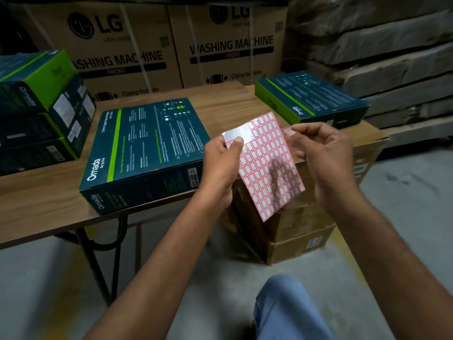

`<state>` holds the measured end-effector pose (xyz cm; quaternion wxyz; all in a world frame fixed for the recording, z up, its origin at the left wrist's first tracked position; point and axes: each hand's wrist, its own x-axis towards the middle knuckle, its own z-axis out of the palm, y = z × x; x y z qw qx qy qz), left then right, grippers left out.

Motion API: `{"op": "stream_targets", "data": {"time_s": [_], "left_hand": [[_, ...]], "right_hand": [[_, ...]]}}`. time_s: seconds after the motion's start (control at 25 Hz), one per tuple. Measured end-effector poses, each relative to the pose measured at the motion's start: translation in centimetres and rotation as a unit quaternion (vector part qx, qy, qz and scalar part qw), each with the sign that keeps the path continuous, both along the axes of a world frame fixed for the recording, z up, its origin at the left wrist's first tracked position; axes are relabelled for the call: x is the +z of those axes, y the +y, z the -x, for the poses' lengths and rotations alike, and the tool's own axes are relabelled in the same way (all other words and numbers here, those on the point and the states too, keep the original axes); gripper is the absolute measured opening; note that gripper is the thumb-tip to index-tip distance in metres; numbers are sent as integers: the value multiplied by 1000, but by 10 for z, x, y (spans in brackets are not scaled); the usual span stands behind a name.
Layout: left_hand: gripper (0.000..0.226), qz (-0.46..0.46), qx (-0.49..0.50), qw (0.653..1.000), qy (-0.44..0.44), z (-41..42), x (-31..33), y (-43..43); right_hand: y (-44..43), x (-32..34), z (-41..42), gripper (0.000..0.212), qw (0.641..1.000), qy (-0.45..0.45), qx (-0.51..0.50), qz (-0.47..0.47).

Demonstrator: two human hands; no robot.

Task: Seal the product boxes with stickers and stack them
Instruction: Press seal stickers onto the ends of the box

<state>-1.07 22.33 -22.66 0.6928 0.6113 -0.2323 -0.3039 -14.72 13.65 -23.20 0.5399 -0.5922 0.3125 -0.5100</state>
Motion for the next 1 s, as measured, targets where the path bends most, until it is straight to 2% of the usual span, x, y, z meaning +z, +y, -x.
{"op": "stream_targets", "data": {"time_s": [0.12, 0.28, 0.4, 0.6, 0.72, 0.84, 1.0], "left_hand": [[11, -38, 18, 999, -12, -2, -1, -42], [13, -41, 50, 997, -48, -8, -8, -94], [30, -62, 66, 994, -58, -13, -20, -122], [45, -93, 94, 987, -92, -17, -34, -137], [61, -78, 86, 983, -141, -19, -38, -139], [58, -26, 78, 989, -125, -17, -29, -124], [52, 27, 69, 982, -174, -7, -1, -80]], "right_hand": [[-22, -3, 5, 9, 999, -12, -39, -27], [-49, -10, 10, 9, 997, -18, -66, -38], [-62, -17, 10, 8, 996, 2, -78, -42], [-73, -30, 7, 15, 995, 61, -77, -21], [-74, -31, 1, 13, 994, 75, -75, -6], [-69, -31, -4, 11, 995, 78, -68, -5], [-57, -28, -5, 10, 996, 68, -49, -4]]}}
